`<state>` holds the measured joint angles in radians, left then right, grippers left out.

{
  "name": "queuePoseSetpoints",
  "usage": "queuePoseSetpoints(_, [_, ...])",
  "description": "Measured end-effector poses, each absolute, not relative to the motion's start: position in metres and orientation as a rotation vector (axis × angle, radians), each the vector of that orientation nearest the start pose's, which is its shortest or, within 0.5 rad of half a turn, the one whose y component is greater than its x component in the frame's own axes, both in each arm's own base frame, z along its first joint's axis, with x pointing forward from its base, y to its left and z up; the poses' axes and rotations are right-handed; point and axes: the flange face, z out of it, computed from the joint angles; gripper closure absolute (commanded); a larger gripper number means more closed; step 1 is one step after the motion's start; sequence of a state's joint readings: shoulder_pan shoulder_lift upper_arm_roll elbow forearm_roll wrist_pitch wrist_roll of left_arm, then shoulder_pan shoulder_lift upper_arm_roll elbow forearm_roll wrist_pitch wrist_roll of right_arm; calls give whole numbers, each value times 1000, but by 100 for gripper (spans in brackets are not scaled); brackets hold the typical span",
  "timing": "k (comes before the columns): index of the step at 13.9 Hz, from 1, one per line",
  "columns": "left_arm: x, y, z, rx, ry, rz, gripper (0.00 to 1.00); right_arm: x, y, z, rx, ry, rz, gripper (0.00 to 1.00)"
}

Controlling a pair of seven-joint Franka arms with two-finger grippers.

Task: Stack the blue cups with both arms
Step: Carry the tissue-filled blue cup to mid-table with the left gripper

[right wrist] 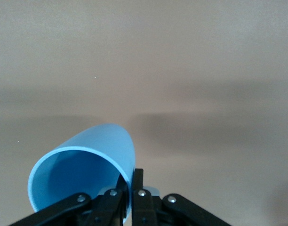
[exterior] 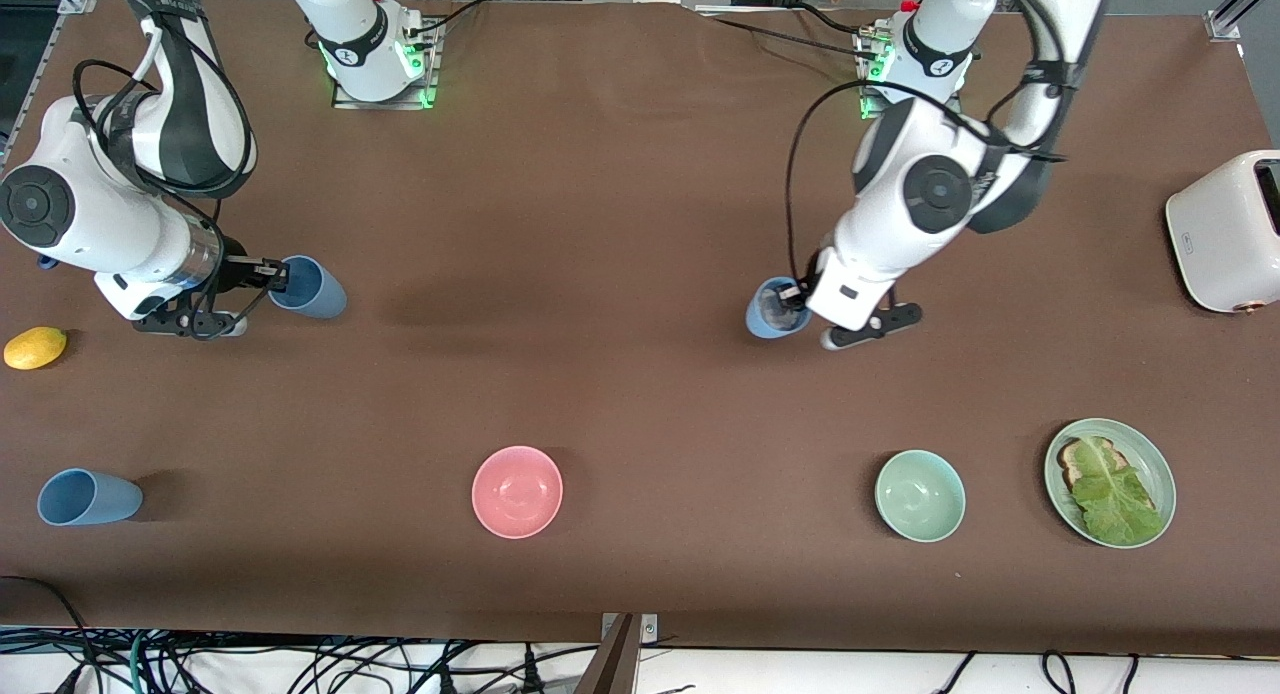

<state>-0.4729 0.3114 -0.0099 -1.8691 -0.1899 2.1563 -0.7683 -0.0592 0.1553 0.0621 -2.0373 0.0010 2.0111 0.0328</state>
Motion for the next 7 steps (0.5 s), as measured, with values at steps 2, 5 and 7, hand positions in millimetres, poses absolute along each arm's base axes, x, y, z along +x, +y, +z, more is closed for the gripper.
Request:
queuePoseSetpoints(2, [541, -331, 342, -3153, -706, 176, 100, 559, 1, 355, -3121, 48, 282, 100])
queuePoseSetpoints(5, [532, -371, 335, -3117, -798, 171, 100, 559, 1, 353, -3120, 52, 288, 100])
queuePoseSetpoints(7, [527, -391, 329, -3095, -856, 174, 100, 560, 1, 352, -3120, 53, 289, 100])
